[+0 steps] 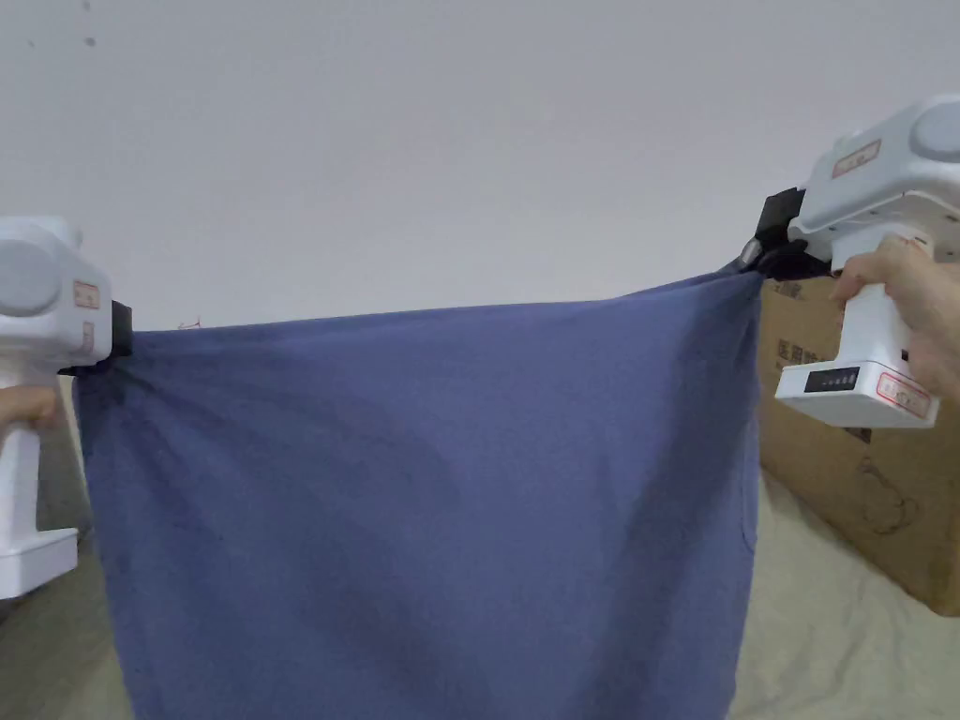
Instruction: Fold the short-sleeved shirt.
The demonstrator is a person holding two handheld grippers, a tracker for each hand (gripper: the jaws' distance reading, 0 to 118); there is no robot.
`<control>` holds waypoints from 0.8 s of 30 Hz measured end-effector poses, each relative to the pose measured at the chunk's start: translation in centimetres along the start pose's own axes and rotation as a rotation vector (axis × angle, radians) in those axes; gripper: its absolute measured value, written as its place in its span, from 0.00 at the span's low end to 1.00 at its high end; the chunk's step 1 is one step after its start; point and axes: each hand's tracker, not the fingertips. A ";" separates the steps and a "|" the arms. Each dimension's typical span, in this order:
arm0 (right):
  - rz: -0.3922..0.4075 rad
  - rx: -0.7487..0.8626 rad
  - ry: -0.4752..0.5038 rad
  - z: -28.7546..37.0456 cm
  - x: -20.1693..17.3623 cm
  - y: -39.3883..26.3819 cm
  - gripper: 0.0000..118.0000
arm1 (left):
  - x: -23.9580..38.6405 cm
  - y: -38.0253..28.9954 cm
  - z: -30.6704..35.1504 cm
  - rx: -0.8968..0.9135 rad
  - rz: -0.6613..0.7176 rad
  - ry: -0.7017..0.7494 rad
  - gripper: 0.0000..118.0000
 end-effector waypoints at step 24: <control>0.094 -0.100 -0.153 -10.4 1.3 -3.2 0.05 | 3.1 -2.2 -11.6 -0.050 0.007 0.023 0.02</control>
